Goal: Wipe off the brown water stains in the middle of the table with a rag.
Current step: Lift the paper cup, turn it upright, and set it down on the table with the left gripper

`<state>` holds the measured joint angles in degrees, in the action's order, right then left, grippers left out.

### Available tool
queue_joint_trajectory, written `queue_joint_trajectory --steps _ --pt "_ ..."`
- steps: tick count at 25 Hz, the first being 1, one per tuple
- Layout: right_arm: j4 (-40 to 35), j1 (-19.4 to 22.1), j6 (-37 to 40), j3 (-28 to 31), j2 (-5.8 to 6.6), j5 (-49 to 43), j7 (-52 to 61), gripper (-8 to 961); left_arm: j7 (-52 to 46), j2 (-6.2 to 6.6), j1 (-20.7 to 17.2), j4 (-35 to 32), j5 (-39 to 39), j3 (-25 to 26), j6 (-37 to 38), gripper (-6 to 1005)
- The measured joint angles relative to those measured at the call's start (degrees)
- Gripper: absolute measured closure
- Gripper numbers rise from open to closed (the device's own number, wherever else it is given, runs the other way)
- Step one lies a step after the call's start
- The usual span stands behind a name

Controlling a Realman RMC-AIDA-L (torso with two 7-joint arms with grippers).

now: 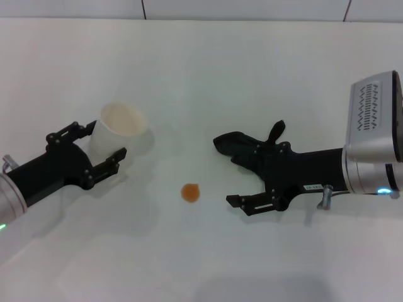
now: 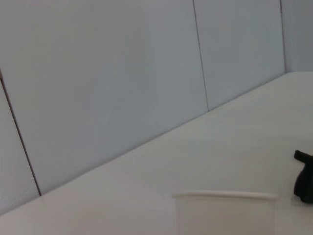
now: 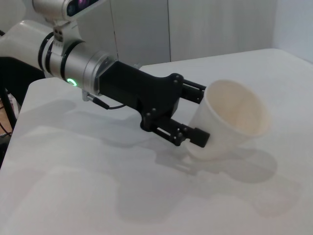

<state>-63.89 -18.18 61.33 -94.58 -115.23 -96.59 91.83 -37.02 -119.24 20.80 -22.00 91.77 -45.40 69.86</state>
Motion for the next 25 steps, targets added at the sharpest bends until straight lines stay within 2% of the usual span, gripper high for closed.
queue_joint_trajectory --steps 8,14,25 --pt "0.0 0.1 0.0 -0.6 0.00 0.0 -0.2 118 2.9 -0.26 -1.8 0.8 -0.8 0.0 0.2 267" --pt "0.0 0.2 0.0 -1.7 0.03 0.0 -0.3 118 8.1 -0.40 -4.4 2.4 -5.9 -0.2 1.9 267" --pt "-0.3 0.2 0.0 -3.1 0.09 0.0 -0.4 118 6.7 -0.23 -5.8 3.7 -7.8 -0.2 1.1 266"
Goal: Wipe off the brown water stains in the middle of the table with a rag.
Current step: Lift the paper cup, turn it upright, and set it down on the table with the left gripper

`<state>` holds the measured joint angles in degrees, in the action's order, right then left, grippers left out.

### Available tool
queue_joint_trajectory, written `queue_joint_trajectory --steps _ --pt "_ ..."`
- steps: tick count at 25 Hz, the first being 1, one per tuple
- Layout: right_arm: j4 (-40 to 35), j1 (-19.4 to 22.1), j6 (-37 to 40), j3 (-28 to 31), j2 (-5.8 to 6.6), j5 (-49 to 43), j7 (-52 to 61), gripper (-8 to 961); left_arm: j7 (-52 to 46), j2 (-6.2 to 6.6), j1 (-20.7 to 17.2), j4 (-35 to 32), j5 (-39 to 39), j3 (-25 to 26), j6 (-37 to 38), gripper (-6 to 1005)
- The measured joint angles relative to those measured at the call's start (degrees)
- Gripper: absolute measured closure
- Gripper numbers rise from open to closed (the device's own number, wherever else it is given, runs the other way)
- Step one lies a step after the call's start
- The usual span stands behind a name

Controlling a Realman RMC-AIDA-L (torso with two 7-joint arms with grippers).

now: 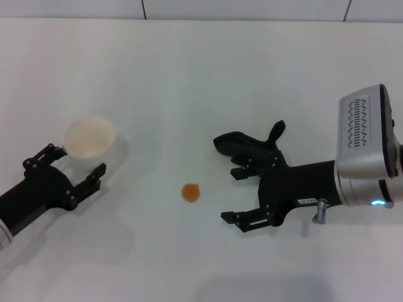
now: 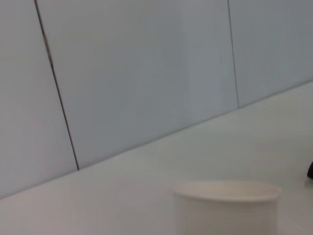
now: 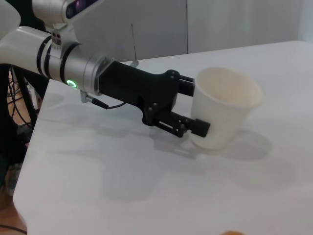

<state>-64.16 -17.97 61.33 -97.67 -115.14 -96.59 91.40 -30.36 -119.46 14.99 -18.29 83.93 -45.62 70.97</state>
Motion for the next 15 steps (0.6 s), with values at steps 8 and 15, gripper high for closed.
queue_joint_trajectory --steps 8,15 --pt "-0.2 -0.1 0.0 -0.6 -0.05 0.4 0.0 118 -0.1 -0.08 -0.1 -0.2 0.4 -0.1 -2.1 266" --pt "-0.2 -0.2 -0.5 -1.1 -0.09 0.6 0.1 118 0.8 -0.10 -1.0 -0.7 0.1 -0.2 -1.5 265"
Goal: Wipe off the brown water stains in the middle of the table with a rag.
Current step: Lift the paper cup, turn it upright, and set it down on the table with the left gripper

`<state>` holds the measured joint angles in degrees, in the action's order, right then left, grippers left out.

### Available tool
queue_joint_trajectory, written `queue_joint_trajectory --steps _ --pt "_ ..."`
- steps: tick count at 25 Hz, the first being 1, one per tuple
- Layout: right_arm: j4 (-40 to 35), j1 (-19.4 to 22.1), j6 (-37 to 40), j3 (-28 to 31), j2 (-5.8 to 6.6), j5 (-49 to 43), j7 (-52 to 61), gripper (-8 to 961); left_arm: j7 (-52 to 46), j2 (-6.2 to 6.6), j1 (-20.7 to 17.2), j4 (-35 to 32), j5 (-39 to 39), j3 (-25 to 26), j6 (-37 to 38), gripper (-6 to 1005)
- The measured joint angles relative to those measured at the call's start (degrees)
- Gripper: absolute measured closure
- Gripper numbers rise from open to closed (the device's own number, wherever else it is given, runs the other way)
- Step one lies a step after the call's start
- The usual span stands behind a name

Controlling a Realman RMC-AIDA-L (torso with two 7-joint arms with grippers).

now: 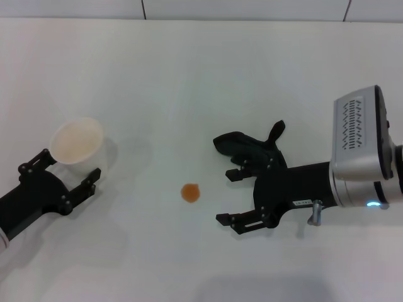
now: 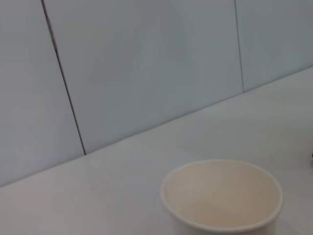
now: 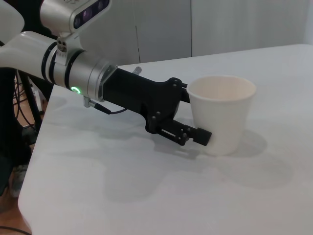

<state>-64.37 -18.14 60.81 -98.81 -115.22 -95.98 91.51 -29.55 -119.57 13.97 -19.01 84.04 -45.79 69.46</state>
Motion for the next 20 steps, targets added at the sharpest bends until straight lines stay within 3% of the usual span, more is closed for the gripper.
queue_joint_trajectory --steps 20 --pt "-0.1 -0.2 -0.8 -0.3 0.00 0.1 0.2 119 -0.1 -0.03 -0.9 -0.8 -3.6 0.3 -1.7 265"
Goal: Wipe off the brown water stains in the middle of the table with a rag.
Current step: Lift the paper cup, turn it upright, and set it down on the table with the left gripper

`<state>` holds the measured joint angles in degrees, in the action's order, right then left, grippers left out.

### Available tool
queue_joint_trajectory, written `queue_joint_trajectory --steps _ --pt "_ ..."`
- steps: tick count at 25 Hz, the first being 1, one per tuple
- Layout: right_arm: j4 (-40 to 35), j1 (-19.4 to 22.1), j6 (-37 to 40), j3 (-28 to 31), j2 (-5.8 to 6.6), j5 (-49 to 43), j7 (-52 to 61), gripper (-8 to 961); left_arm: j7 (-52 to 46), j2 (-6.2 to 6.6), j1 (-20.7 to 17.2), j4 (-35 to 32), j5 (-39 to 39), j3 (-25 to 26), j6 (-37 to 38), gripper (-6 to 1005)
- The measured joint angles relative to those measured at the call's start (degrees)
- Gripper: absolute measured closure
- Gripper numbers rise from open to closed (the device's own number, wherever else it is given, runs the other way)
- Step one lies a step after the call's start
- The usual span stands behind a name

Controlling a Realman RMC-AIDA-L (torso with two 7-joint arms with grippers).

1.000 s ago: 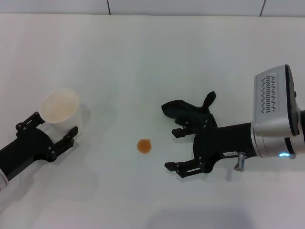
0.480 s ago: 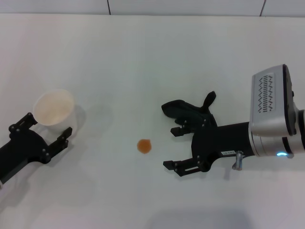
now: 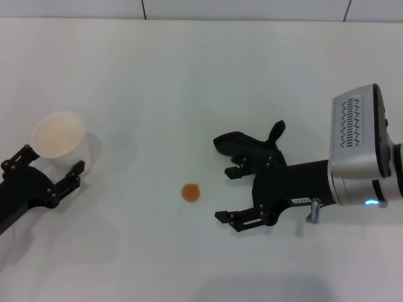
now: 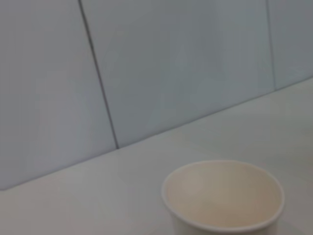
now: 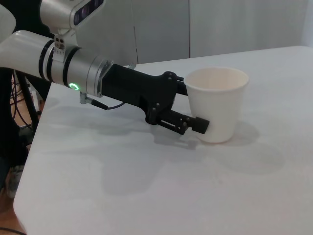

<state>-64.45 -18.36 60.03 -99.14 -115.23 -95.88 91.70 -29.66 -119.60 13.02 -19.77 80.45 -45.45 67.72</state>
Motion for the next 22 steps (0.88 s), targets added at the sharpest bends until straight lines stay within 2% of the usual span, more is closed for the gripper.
queue_joint_trajectory --steps 13,22 --pt "0.0 0.0 0.0 0.0 0.00 0.0 0.1 119 -3.4 0.16 0.9 -0.8 1.3 -2.2 -1.7 267" --pt "-0.2 -0.1 0.0 0.0 -0.09 0.1 0.2 119 -10.3 0.06 0.5 -6.4 4.7 -5.4 -2.9 271"
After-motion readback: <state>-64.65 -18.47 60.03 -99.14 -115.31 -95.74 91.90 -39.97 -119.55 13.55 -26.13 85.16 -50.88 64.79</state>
